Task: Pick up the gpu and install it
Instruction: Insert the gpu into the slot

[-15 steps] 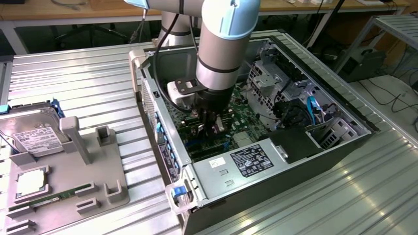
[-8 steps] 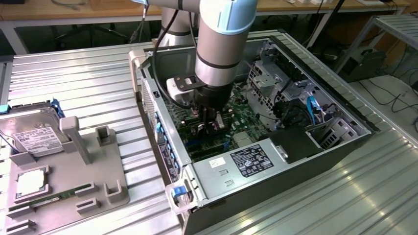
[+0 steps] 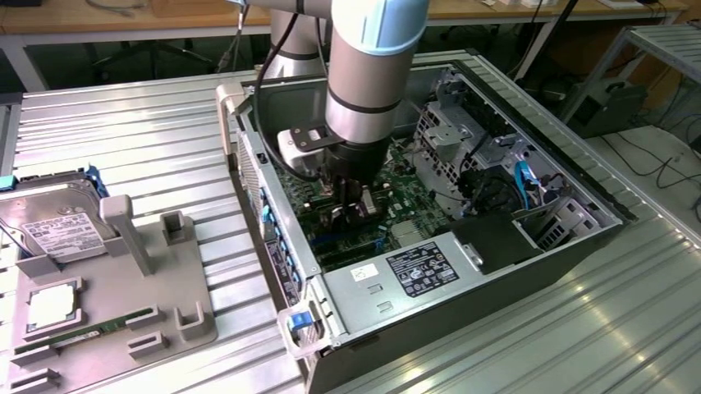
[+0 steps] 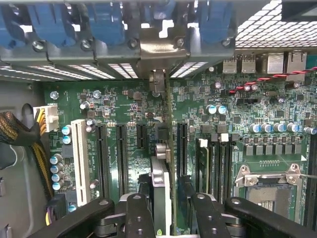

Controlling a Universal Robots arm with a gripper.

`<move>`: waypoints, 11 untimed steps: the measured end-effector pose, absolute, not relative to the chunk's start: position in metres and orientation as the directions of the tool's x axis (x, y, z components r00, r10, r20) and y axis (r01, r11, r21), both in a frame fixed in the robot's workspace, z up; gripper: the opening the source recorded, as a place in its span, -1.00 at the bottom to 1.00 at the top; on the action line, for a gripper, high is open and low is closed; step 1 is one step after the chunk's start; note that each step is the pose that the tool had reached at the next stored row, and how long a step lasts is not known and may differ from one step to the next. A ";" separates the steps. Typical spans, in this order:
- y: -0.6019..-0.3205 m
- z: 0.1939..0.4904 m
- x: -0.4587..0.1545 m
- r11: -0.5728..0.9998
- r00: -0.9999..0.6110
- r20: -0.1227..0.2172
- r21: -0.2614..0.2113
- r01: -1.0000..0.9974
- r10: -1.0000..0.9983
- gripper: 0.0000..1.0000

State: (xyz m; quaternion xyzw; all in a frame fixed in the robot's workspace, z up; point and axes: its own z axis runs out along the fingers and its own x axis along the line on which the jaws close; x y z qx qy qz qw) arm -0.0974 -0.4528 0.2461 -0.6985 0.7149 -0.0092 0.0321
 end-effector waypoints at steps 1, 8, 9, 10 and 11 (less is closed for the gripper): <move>-0.454 0.246 -0.098 0.024 -0.022 -0.033 -0.058 -0.998 -0.999 -0.29; -0.459 0.246 -0.098 0.024 -0.022 -0.032 -0.058 -0.998 -0.999 -0.29; -0.459 0.246 -0.098 0.024 -0.022 -0.032 -0.058 -0.998 -0.999 -0.29; -0.459 0.246 -0.099 0.024 -0.022 -0.032 -0.059 -0.998 -0.999 -0.29; -0.459 0.247 -0.099 0.024 -0.022 -0.032 -0.059 -0.998 -0.999 -0.29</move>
